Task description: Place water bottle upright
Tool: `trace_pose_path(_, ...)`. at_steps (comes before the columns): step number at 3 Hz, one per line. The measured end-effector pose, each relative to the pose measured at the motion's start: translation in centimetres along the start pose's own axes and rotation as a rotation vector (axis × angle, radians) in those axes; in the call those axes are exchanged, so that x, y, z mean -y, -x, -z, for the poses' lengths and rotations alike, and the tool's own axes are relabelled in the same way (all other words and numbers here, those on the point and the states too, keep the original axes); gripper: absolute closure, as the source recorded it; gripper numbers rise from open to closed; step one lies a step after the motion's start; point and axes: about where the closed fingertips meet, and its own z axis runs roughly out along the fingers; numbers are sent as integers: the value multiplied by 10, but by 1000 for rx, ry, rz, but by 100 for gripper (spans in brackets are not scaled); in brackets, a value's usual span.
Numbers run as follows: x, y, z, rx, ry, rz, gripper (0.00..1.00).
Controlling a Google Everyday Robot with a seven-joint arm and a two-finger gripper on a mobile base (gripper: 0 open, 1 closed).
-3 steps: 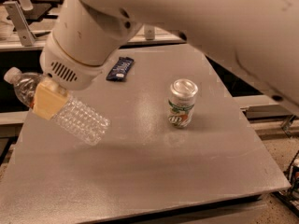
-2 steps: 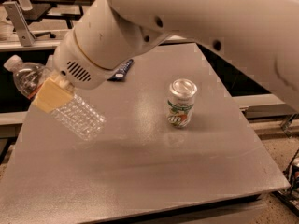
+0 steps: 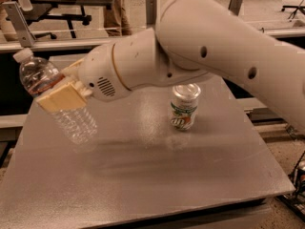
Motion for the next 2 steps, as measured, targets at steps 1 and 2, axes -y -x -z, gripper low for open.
trace_pose_path(1,-4,-6,-3,93,27,38,100)
trace_pose_path(2,-6,-15,-5,184,41,82,100)
